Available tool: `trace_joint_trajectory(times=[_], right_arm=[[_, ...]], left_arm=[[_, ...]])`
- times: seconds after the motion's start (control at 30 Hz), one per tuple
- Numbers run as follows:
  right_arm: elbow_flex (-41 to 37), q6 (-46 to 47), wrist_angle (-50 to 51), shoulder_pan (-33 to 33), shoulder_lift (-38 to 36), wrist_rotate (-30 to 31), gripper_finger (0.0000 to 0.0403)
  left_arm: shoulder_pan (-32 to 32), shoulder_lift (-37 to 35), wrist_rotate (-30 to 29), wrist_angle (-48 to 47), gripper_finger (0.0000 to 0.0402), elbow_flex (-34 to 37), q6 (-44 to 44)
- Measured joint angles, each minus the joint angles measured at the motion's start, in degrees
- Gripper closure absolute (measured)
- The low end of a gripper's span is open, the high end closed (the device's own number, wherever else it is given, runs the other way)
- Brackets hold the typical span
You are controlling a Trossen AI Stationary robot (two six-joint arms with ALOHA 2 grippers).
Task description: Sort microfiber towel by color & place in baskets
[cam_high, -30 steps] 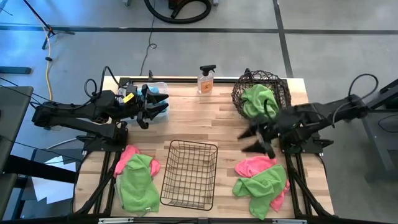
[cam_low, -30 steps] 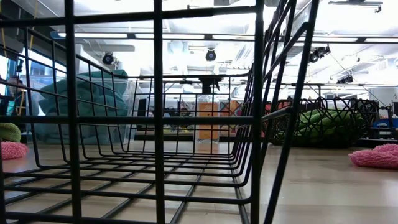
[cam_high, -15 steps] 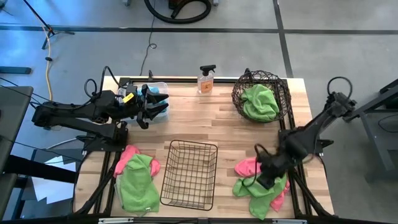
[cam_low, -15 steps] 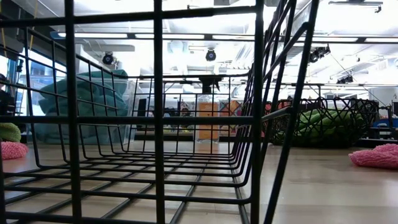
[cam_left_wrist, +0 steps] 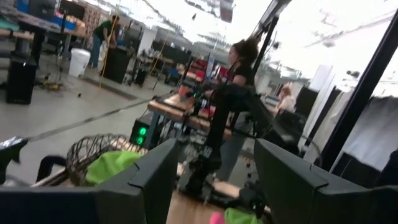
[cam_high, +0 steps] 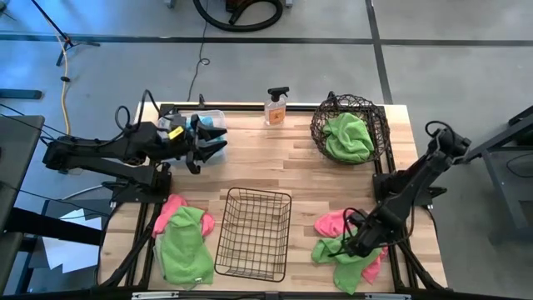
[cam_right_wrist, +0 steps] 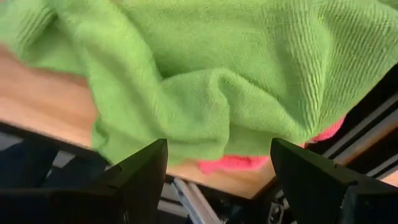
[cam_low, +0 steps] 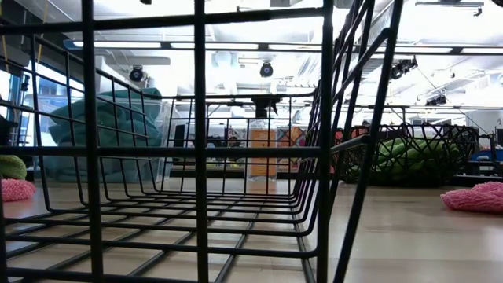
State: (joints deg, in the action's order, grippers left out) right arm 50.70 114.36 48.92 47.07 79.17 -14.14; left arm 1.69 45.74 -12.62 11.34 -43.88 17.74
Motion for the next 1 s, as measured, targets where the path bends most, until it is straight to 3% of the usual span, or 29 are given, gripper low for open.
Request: trace_joint_trajectory(times=[0.6, 0.73, 0.93, 1.0], right_arm=[[0.0, -0.3, -3.8, 0.0, 10.1, 0.8, 0.0131], [0.0, -1.0, -3.8, 0.0, 10.1, 0.8, 0.0192], [1.3, -4.9, -3.7, 0.0, 10.1, 0.4, 0.037], [2.5, -6.7, -3.7, 0.0, 10.1, 0.4, 0.0388]], left_arm=[[-0.1, 0.0, 0.0, -3.4, 0.02, 0.0, -2.4], [-0.1, 0.0, 0.0, -3.4, 0.02, 0.0, -2.4], [-0.1, 0.0, 0.0, -3.4, 0.02, 0.0, -2.4], [-0.1, 0.0, 0.0, -3.4, 0.02, 0.0, -2.4]])
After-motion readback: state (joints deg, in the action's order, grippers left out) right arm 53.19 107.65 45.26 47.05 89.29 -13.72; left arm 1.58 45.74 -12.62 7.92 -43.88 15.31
